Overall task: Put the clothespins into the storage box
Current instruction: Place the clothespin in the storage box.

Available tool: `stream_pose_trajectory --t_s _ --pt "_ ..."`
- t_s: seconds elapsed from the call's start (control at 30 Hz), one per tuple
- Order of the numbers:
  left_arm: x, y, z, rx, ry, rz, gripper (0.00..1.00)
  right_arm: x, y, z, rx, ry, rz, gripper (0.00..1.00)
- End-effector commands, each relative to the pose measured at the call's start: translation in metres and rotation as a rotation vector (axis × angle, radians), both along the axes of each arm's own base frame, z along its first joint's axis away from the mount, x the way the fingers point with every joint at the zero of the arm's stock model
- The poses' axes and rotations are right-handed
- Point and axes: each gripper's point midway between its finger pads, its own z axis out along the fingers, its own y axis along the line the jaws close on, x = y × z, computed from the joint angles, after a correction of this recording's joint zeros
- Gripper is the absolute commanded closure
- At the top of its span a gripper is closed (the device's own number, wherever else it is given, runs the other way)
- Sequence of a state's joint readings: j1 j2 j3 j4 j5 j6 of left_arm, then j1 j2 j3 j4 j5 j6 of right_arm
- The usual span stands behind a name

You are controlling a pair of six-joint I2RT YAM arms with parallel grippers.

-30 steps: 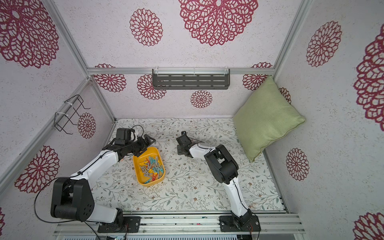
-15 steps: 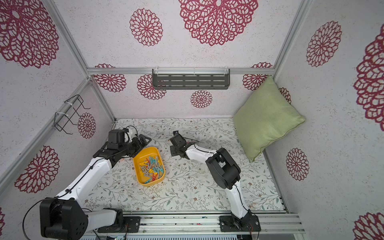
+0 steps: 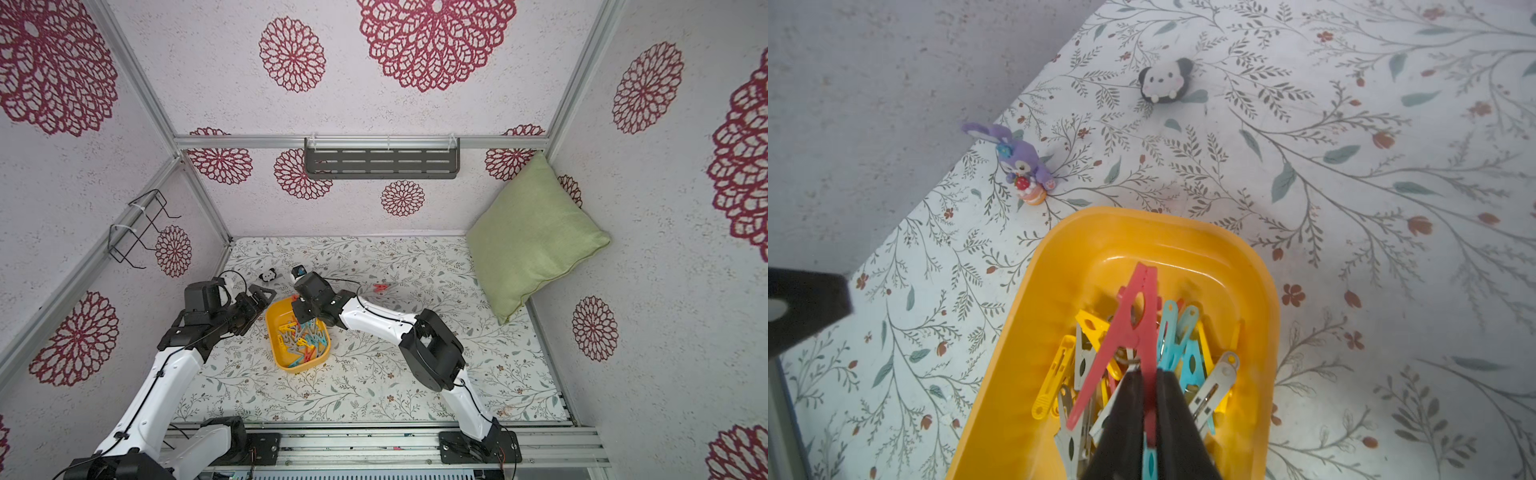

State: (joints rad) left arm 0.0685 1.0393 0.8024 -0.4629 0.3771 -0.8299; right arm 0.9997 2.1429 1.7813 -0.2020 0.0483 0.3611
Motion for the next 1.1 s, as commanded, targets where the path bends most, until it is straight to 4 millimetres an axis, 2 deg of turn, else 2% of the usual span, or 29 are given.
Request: stream_pose_trajectory --t_s 0.0,0.13,0.2,0.3,0.4,0.57,0.77,0.93,1.07 --pt "-0.001 -0.004 -0.002 -0.014 0.004 -0.026 0.03 0.008 -0.004 0.0 -0.022 -0.002 -0.01 0.76" --pt "0.007 -0.014 -0.003 -0.028 0.013 -0.055 0.03 0.013 -0.014 0.015 -0.021 -0.043 -0.037 0.62" --pt "0.012 -0.023 -0.003 -0.019 0.016 -0.076 0.03 0.017 -0.025 0.021 -0.022 -0.063 -0.064 0.59" --pt "0.021 -0.037 -0.002 -0.005 0.014 -0.109 0.03 0.029 -0.05 0.029 -0.006 -0.08 -0.126 0.54" --pt "0.029 -0.052 -0.002 -0.005 0.014 -0.138 0.03 0.048 -0.089 0.028 0.012 -0.066 -0.219 0.5" --pt "0.041 -0.07 -0.001 0.0 0.009 -0.177 0.03 0.075 -0.153 0.011 0.024 -0.021 -0.348 0.4" --pt "0.05 -0.084 -0.005 -0.001 0.015 -0.207 0.03 0.106 -0.22 -0.029 0.008 0.061 -0.485 0.32" --pt "0.054 -0.088 -0.009 0.003 0.024 -0.216 0.03 0.122 -0.25 -0.058 0.013 0.12 -0.554 0.26" --pt "0.058 -0.089 -0.014 0.006 0.033 -0.22 0.03 0.13 -0.257 -0.072 0.011 0.146 -0.57 0.24"
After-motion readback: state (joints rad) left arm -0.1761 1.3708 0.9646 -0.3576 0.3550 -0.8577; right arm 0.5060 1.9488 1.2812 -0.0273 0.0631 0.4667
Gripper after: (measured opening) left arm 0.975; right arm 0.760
